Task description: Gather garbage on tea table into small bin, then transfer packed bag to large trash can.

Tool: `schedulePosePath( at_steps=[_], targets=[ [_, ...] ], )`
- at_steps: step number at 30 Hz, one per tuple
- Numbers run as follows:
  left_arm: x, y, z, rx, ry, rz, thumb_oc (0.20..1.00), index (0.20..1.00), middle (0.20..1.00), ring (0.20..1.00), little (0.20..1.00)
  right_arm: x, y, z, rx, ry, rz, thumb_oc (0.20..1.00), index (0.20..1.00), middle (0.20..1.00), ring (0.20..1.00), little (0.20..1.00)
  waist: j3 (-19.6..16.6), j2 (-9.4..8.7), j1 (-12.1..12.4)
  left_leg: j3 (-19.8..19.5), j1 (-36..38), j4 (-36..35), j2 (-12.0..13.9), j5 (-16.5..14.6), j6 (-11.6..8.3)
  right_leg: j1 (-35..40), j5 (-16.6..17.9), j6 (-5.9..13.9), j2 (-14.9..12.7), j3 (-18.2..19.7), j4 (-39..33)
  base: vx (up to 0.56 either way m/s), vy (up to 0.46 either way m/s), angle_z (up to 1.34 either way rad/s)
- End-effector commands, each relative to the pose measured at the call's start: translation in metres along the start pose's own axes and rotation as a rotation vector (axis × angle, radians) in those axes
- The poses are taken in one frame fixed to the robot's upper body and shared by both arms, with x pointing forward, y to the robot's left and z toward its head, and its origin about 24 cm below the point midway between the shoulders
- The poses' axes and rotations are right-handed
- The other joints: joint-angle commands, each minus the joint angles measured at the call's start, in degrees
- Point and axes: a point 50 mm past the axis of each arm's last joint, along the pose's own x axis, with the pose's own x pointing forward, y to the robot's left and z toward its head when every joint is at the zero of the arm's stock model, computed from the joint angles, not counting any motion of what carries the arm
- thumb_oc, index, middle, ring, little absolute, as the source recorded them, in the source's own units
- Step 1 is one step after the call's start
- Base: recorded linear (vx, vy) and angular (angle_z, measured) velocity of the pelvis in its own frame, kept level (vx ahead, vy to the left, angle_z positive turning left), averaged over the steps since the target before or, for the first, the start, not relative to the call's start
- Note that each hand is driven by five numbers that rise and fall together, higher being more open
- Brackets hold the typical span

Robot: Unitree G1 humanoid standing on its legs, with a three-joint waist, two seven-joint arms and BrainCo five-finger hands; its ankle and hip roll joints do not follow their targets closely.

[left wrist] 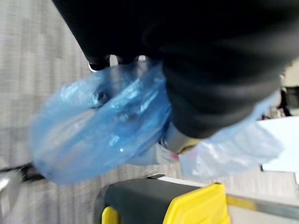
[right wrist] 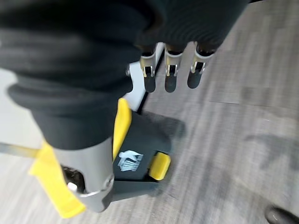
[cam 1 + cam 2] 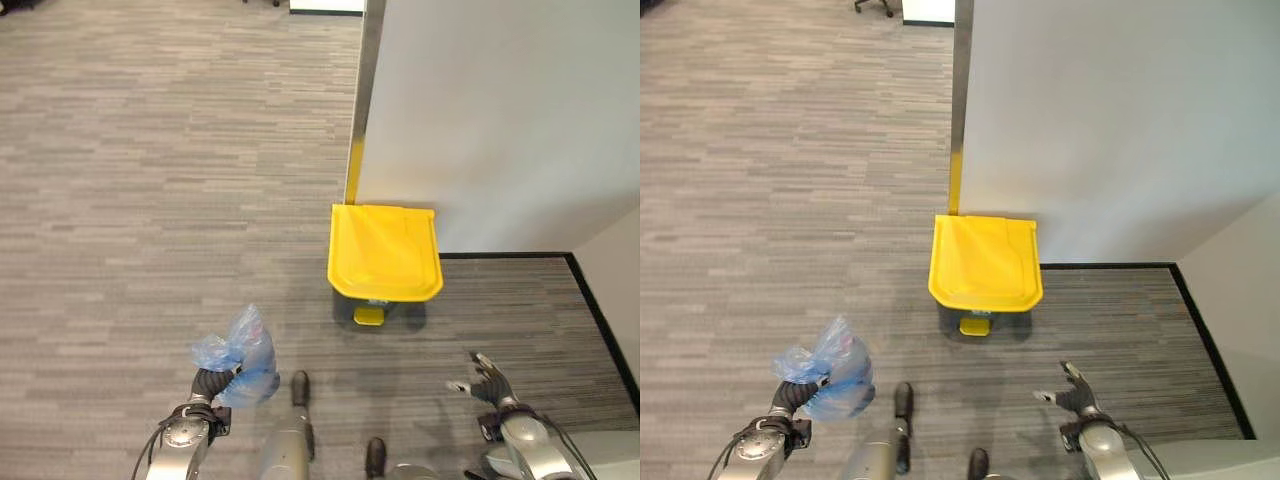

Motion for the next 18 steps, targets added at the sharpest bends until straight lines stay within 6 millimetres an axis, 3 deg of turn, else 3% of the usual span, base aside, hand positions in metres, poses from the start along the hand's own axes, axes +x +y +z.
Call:
schedulePosePath(
  at_steps=[1,3,4,8,11,13,18],
  targets=[
    [0.001,0.011,0.017,0.019,-0.087,0.012,0.200,0.200,0.200,0.200,0.200,0.008,-0.003,0.023,0.019,-0.081,-0.022,1.000,1.000,1.000,1.000,1.000,-1.62,-2.48,0.80,0.16,4.55,2.68,0.83,-8.95,-1.50,-6.32,0.20,-0.04,0.69,-2.11,2.91,0.17,0.156,-0.37],
    [0.001,0.016,0.017,0.026,-0.084,0.024,0.200,0.200,0.200,0.200,0.200,0.008,0.003,0.023,0.018,-0.080,-0.002,1.000,1.000,1.000,1.000,1.000,-2.18,-2.85,1.11,0.80,5.90,3.16,0.13,-10.36,-0.13,-6.18,-0.06,0.84,-0.31,-0.66,4.35,0.22,0.311,-0.27],
    [0.001,0.022,0.017,0.037,-0.081,0.041,0.200,0.200,0.200,0.200,0.200,0.008,0.009,0.027,0.011,-0.091,0.024,1.000,1.000,1.000,1.000,1.000,-1.55,-2.87,1.55,1.14,6.96,3.69,-0.73,-12.01,1.71,-8.80,0.02,2.01,-1.30,0.97,11.32,0.20,0.391,-0.32],
    [0.001,0.026,0.018,0.038,-0.082,0.060,0.200,0.200,0.200,0.200,0.200,0.010,0.017,0.035,0.014,-0.111,0.046,1.000,1.000,1.000,1.000,1.000,0.02,-2.35,1.56,2.21,9.06,3.64,-1.18,-13.39,3.01,-14.29,2.23,3.07,-2.64,0.21,17.47,0.08,0.157,-0.34],
    [0.002,0.027,0.014,0.027,-0.066,0.070,0.200,0.200,0.200,0.200,0.200,0.010,0.016,0.032,0.006,-0.099,0.040,1.000,1.000,1.000,1.000,1.000,0.41,-1.86,0.36,2.19,10.97,2.84,-1.90,-14.24,3.15,-16.98,3.31,2.24,-2.02,-1.47,13.21,0.12,0.033,-0.15],
    [0.000,0.025,0.012,0.032,-0.062,0.057,0.200,0.200,0.200,0.200,0.200,0.010,0.013,0.029,0.008,-0.090,0.038,1.000,1.000,1.000,1.000,1.000,0.01,-2.46,0.19,1.27,10.95,4.02,-2.84,-15.08,3.39,-14.93,3.53,2.07,-1.62,0.00,9.78,0.16,-0.035,0.17],
    [-0.005,0.024,0.002,0.014,-0.027,0.056,0.200,0.200,0.200,0.200,0.200,0.008,0.004,0.019,0.030,-0.053,0.002,1.000,1.000,1.000,1.000,1.000,-1.96,-2.47,0.27,1.64,12.18,3.78,-2.28,-15.96,2.62,-11.29,3.74,1.36,-0.89,-0.63,5.12,0.15,-0.086,0.13]
  ],
)
